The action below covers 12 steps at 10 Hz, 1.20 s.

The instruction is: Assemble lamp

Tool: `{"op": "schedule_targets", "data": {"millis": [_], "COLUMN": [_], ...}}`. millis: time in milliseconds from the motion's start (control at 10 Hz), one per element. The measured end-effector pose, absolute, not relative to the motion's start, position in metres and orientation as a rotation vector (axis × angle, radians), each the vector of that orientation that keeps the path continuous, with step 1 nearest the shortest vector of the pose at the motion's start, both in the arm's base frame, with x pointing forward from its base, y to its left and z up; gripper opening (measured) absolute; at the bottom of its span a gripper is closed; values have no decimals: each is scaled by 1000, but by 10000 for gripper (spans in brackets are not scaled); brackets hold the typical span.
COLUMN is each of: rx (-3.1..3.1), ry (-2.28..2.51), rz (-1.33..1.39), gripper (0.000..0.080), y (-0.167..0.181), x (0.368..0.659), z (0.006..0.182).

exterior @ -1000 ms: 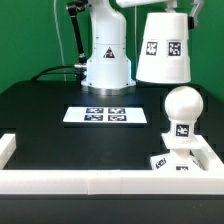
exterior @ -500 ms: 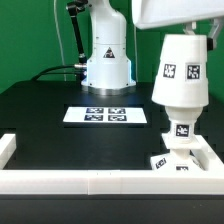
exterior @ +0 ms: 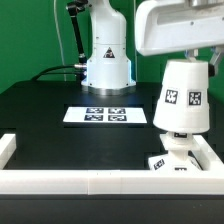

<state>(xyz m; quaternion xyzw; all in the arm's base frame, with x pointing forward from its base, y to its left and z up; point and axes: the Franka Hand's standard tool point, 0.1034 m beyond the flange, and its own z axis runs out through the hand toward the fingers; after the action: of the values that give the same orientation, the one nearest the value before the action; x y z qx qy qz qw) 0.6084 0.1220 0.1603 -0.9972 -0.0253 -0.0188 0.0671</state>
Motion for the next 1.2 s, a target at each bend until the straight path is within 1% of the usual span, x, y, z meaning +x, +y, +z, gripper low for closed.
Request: {"op": "schedule_targets", "data": {"millis": [200,500,600,700,800,900,1000,1100,1200], "rx": [-3011,-3013,-3013,-3013,-3014,-3014,-3014,-3015,-3023], "ry": [-70,-65,-65,-67,-76,-73,-91,-88,-106], "rz": [-48,-60,-63,-67,-69,-69,-71,-71,-67], "gripper": [44,44,257,257,439,575,575,673,692], "y": [119,117,117,116,112,109,105,103,103], "x": [600,600,601,601,600,598,596,595,594], "z": [149,148,149,150,151,153,154,159,167]}}
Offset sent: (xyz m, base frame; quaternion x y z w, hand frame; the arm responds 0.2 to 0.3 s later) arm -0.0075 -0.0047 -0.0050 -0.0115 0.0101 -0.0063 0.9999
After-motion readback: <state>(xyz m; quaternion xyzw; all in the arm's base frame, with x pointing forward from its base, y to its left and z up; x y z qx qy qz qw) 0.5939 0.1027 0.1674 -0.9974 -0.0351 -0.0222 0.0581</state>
